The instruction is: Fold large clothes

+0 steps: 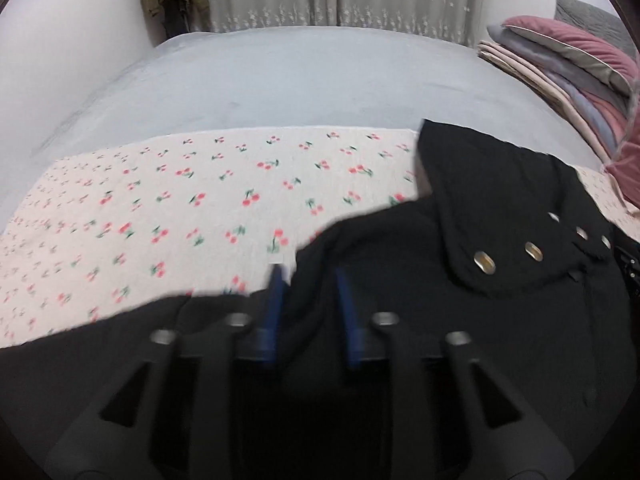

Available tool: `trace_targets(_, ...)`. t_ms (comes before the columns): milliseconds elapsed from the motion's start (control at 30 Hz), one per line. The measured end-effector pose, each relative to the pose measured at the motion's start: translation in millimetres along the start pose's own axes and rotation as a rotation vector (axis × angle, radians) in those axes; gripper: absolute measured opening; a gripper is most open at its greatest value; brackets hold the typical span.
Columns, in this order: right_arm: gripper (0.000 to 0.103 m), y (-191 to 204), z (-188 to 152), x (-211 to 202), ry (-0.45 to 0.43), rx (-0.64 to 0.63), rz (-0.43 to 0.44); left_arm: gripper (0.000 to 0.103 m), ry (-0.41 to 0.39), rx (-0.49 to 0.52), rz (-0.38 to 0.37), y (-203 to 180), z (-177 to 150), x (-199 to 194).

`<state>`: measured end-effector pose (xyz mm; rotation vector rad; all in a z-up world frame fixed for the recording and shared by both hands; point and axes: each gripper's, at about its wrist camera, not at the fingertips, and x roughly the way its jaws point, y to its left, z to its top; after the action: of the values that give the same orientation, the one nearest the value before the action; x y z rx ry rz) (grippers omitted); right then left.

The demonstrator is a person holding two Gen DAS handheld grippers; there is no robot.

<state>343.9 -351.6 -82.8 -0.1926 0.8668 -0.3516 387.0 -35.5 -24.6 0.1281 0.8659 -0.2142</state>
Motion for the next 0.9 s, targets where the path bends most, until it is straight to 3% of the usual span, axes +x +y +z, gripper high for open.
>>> trace_targets(67, 0.062, -13, -9, -24, 0.004, 0.035, 0.049, 0.080, -0.014, 0.015, -0.008, -1, -11, -29)
trace_targets(133, 0.069, -25, -20, -54, -0.014, 0.068, 0.078, 0.081, -0.033, 0.020, -0.020, 0, -24, -55)
trace_targets(200, 0.074, -38, -36, -86, -0.023, 0.125, 0.094, 0.082, 0.001, 0.005, -0.051, 6, -44, -84)
trace_targets(400, 0.077, -59, -88, -171, -0.002, 0.215, 0.188, 0.083, 0.138, -0.019, -0.114, 11, -93, -136)
trace_targets(667, 0.078, -70, -171, -275, -0.018, 0.236, 0.284, 0.083, 0.163, -0.062, -0.175, 33, -164, -231)
trace_targets(900, 0.080, -74, -247, -331, 0.000, 0.205, 0.399, 0.083, 0.156, -0.053, -0.174, 60, -212, -287)
